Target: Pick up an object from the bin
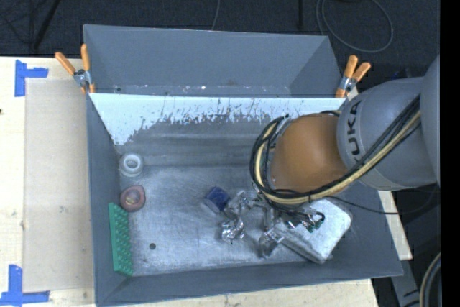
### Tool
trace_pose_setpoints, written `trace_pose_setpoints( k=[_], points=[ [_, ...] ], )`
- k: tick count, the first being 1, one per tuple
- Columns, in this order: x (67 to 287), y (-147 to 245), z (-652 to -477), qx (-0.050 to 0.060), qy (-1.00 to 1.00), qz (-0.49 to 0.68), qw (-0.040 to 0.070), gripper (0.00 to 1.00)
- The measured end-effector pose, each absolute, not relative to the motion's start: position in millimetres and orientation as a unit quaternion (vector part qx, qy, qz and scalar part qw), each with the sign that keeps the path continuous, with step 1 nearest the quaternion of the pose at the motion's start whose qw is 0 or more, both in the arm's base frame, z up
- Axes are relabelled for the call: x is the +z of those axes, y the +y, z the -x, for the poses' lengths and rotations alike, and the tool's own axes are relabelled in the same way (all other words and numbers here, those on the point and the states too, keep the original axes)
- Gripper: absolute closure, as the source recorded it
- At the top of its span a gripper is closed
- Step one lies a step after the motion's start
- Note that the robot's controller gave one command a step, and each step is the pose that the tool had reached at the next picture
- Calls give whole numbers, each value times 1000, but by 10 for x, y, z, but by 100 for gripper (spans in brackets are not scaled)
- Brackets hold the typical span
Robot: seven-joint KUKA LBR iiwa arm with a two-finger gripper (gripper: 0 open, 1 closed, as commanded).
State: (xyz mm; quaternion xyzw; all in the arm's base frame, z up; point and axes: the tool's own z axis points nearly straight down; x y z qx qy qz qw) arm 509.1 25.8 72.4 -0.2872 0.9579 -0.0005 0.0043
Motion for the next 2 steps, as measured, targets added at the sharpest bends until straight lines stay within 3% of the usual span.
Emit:
trace_pose_setpoints(
  k=[1,2],
  points=[
    [742,264,-5094,-1,957,289,6,100],
    [2361,135,-5200,-1,875,485,3,100]
  ],
)
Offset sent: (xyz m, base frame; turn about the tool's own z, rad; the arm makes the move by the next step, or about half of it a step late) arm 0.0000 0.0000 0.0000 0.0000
